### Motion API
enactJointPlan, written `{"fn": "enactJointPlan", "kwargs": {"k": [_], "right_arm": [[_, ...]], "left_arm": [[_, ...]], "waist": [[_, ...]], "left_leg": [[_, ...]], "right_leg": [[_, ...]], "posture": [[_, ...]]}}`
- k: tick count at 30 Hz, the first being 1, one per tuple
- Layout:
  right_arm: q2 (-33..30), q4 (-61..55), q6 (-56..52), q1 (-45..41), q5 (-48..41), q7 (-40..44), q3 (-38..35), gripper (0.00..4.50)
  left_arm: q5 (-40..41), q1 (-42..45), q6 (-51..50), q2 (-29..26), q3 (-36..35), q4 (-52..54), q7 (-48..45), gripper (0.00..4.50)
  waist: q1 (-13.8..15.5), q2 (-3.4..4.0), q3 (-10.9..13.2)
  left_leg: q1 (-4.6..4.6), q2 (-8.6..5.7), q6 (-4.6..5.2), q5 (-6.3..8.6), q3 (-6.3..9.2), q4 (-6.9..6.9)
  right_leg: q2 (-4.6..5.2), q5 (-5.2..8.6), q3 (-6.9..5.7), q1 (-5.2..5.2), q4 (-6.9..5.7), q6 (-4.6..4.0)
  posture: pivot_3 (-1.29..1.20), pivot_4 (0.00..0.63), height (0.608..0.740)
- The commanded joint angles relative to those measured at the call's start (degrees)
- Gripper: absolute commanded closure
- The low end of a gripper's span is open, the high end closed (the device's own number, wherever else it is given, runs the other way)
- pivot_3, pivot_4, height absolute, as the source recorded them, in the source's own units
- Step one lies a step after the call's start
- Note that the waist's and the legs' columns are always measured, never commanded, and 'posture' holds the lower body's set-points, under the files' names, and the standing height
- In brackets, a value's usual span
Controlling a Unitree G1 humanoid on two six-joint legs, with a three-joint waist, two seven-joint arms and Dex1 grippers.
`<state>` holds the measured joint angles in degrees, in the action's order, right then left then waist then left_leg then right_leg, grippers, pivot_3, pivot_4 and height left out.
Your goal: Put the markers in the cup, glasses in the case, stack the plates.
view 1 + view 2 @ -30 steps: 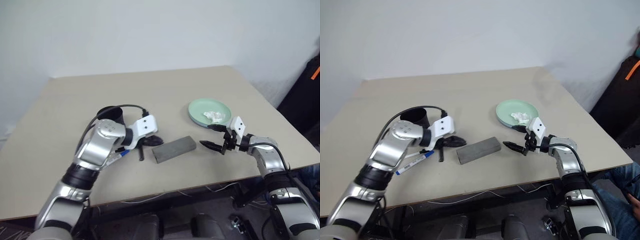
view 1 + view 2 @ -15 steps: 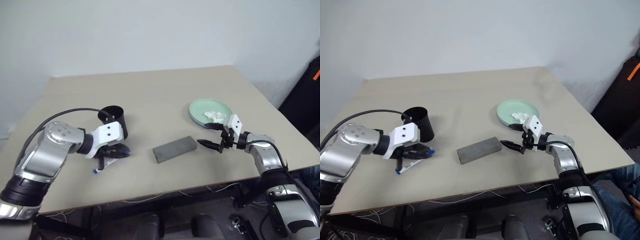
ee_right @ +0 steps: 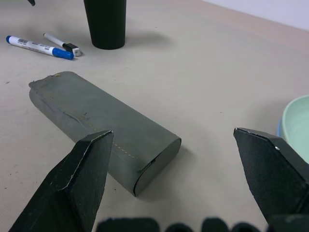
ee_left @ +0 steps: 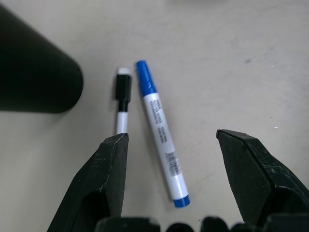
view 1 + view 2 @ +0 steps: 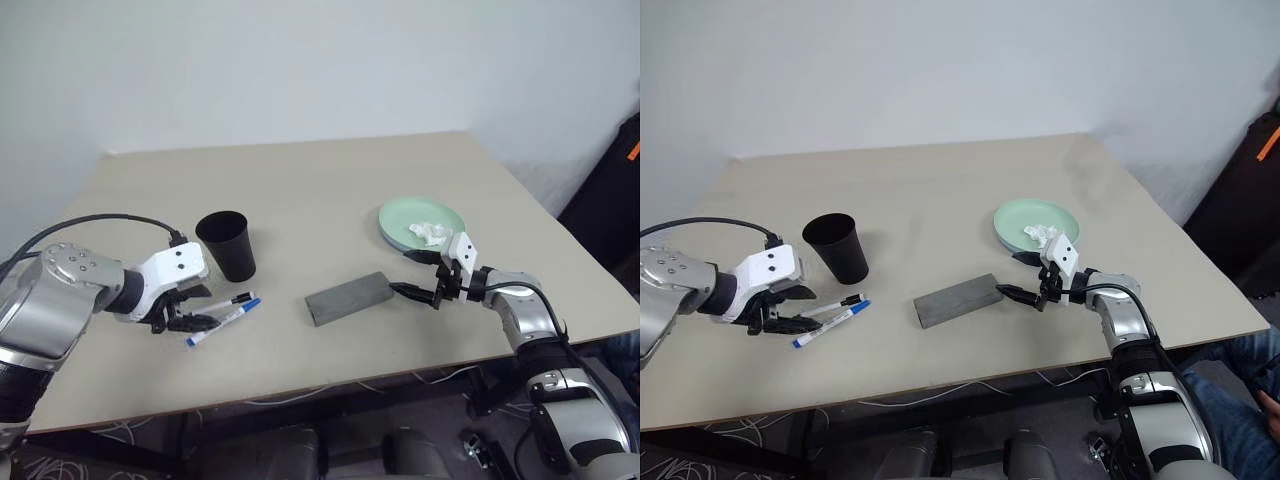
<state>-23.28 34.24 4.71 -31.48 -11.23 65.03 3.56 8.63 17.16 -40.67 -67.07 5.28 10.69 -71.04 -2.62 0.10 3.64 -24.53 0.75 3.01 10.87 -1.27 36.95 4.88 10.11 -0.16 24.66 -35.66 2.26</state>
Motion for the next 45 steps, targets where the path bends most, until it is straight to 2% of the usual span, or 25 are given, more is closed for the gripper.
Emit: {"fn": "enactJointPlan", "kwargs": {"k": [1, 4, 7, 10, 25, 38, 44, 45], "right_arm": [[0.18, -0.59, 0.34, -1.32, -0.55, 0.46, -0.34, 0.16], [0.21, -0.55, 0.31, -1.32, -0.49, 0.5, -0.33, 0.16], [0.15, -0.4, 0.24, -1.41, -0.26, 0.35, -0.23, 0.16], [0.14, -0.42, 0.18, -1.37, -0.21, 0.27, -0.19, 0.16], [0.35, -2.56, -1.47, -0.87, 0.04, -1.06, 0.42, 0.16], [0.73, 1.69, 1.63, -1.53, 0.76, -1.51, 0.39, 0.16], [0.61, 2.54, 2.58, -1.34, 0.9, -1.36, 0.17, 0.16], [0.56, 2.62, 2.69, -1.24, 0.9, -1.34, 0.12, 0.16]], "left_arm": [[-1.5, -0.01, -3.09, -1.29, 0.36, 2.16, 2.45, 1.44], [-1.85, 0.17, -4.31, -1.42, 1.07, 2.25, 3.14, 1.44], [-1.54, 1.66, -9.43, -1.24, 3.27, 2.48, 3.12, 0.86], [-2.01, 2.74, -11.28, -1.31, 4.84, 2.32, 3.66, 0.01], [-1.14, 14.61, -21.92, 2.25, 16.52, -4.31, 1.73, 0.01], [-3.71, 16.67, -19.48, 5.22, 24.2, -8.85, 1.69, 0.01], [-4.58, 16.69, -18.36, 6.25, 25.01, -9.32, 1.25, 0.01], [-4.62, 16.57, -18.12, 6.21, 25.12, -9.17, 1.07, 0.18]], "waist": [[-0.01, 0.0, 0.0], [-0.02, 0.0, 0.0], [0.0, 0.0, 0.0], [0.0, -0.02, 0.0], [-0.01, -0.06, 0.01], [0.01, -0.09, 0.0], [0.03, -0.07, -0.01], [0.02, -0.07, -0.01]], "left_leg": [[0.0, 0.0, 0.0, 0.0, 0.0, -0.01], [0.0, 0.0, -0.01, -0.01, -0.05, -0.01], [0.0, 0.0, -0.02, -0.01, -0.17, -0.01], [0.0, 0.01, -0.02, -0.02, -0.35, -0.01], [0.0, -0.15, -0.03, -0.03, -0.42, 0.0], [0.0, -0.15, -0.03, -0.03, -0.43, 0.05], [0.09, -0.12, -0.03, -0.03, -0.37, 0.06], [0.09, -0.1, -0.03, -0.03, -0.35, 0.06]], "right_leg": [[0.0, 0.0, 0.0, 0.0, 0.0, 0.0], [-0.02, 0.0, 0.01, 0.0, 0.0, 0.0], [-0.02, 0.0, 0.01, 0.0, 0.0, 0.0], [-0.02, 0.0, 0.0, -0.01, 0.0, 0.0], [-0.08, 0.01, 0.01, -0.02, 0.01, 0.01], [-0.07, 0.0, 0.03, -0.05, 0.0, 0.01], [-0.02, -0.02, 0.01, -0.13, -0.05, -0.01], [-0.02, -0.05, 0.0, -0.13, -0.06, -0.04]], "posture": [[0.0, 0.0, 0.738], [0.0, 0.0, 0.738], [0.0, 0.0, 0.738], [0.0, 0.0, 0.738], [0.0, 0.0, 0.738], [0.0, 0.0, 0.738], [0.0, 0.0, 0.738], [0.0, 0.0, 0.738]]}}
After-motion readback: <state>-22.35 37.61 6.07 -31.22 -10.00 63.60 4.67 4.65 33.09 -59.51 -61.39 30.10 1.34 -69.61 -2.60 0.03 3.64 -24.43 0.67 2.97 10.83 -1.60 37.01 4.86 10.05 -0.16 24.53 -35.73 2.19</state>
